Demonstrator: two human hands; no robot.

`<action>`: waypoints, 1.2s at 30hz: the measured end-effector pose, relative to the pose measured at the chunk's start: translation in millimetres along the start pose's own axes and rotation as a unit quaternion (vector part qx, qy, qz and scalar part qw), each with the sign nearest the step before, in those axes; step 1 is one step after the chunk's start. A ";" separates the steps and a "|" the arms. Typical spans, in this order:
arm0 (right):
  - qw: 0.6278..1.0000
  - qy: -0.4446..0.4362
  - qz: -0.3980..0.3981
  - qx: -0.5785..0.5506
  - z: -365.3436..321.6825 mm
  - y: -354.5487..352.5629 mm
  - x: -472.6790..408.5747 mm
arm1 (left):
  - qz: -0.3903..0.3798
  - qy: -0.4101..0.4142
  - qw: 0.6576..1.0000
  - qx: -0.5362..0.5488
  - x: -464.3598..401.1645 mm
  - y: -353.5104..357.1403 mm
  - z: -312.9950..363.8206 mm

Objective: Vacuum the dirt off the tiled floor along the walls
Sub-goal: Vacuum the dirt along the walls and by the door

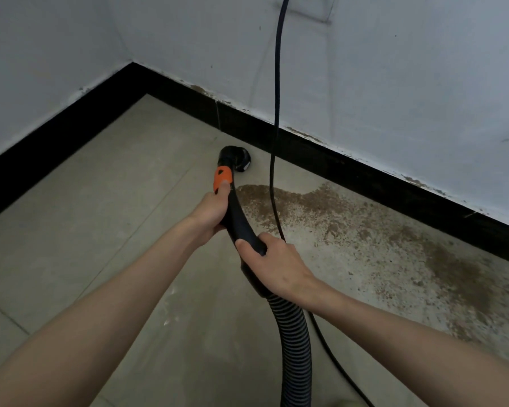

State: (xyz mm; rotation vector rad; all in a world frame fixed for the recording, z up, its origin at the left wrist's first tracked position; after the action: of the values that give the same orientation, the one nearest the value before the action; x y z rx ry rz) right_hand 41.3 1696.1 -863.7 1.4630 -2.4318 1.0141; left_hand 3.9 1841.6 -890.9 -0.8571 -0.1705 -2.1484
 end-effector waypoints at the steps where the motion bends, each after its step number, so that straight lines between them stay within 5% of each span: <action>1: 1.000 0.008 0.008 -0.002 2.4 -4.2 1.1 | -0.012 -0.001 1.000 -0.003 0.9 7.2 4.3; 10: 0.998 0.051 0.042 0.009 39.7 -27.5 32.9 | -0.091 -0.004 0.996 0.005 19.7 60.3 -7.8; 18: 0.999 -0.021 -0.040 0.030 -8.2 16.5 37.0 | -0.045 -0.039 0.993 0.105 28.1 -22.8 -27.1; 23: 0.993 -0.047 -0.107 -0.007 -24.3 53.0 44.8 | 0.050 -0.034 0.991 0.121 36.0 -78.9 -34.4; 31: 0.977 0.037 -0.201 -0.055 9.1 79.8 53.2 | 0.026 -0.030 0.999 0.026 46.5 -65.3 -54.5; 36: 0.987 0.018 -0.158 -0.008 15.1 75.8 52.5 | 0.006 -0.022 0.999 0.027 41.5 -52.8 -56.0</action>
State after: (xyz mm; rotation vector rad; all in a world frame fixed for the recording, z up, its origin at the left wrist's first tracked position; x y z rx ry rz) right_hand -45.2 1671.4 -889.1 1.7353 -2.0877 0.9377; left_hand -82.3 1829.2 -899.2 -0.8718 -0.2447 -2.1057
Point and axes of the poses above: each hand's wrist, its own x-axis away from the middle knuckle, its own y-axis out of the palm, z = x × y, the point moved 8 cm from there along -x, towards the middle knuckle, and after that the axes turned 3 degrees about -x, right-handed, at the moved point
